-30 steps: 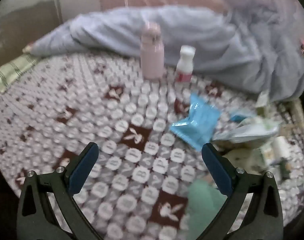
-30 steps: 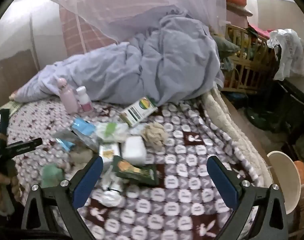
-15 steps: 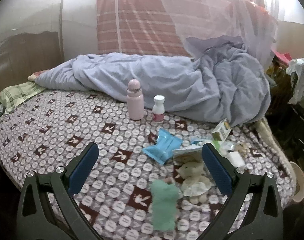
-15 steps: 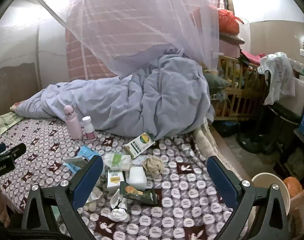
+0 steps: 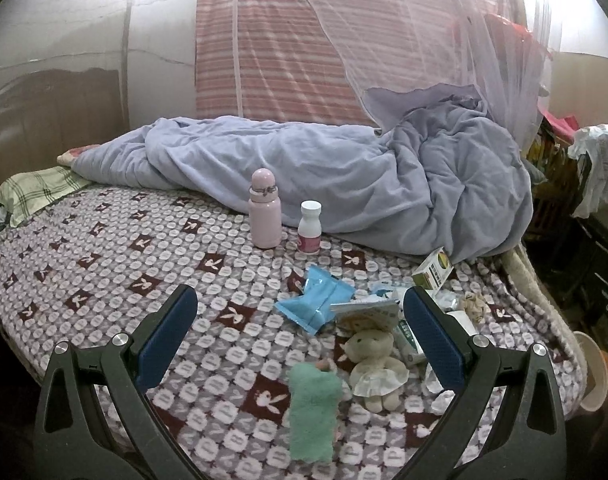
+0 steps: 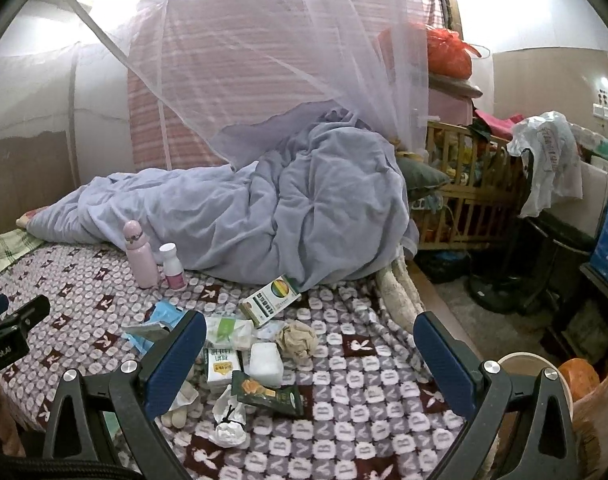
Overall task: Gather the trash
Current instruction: 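Move both tools toward the cluttered items on the bed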
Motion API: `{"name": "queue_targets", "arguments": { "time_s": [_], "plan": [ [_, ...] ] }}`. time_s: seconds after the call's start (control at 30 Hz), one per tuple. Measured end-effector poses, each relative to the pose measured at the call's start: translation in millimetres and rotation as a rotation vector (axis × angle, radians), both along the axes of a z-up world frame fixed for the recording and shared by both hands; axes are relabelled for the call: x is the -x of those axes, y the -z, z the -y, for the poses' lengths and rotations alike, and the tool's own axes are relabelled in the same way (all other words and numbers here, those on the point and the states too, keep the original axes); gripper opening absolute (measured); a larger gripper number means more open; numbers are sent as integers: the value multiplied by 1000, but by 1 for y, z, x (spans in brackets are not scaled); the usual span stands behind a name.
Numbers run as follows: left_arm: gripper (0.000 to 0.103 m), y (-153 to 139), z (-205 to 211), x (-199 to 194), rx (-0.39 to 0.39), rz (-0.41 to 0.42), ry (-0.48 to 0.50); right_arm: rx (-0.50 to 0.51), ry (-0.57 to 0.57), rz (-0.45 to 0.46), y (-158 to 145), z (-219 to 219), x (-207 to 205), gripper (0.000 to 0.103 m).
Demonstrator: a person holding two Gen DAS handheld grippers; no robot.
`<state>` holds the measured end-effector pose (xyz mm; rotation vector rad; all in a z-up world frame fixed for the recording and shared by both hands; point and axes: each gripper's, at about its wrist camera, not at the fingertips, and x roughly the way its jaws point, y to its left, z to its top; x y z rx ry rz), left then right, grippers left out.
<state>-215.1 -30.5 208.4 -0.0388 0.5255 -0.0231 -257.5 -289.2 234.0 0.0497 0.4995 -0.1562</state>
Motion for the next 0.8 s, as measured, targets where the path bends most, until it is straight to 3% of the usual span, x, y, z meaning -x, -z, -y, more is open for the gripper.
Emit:
{"name": "queue_targets", "arguments": {
  "time_s": [0.8],
  "plan": [
    [102, 14, 7, -5, -28, 1, -24, 4, 10, -6, 9, 1, -9, 103]
  ]
}}
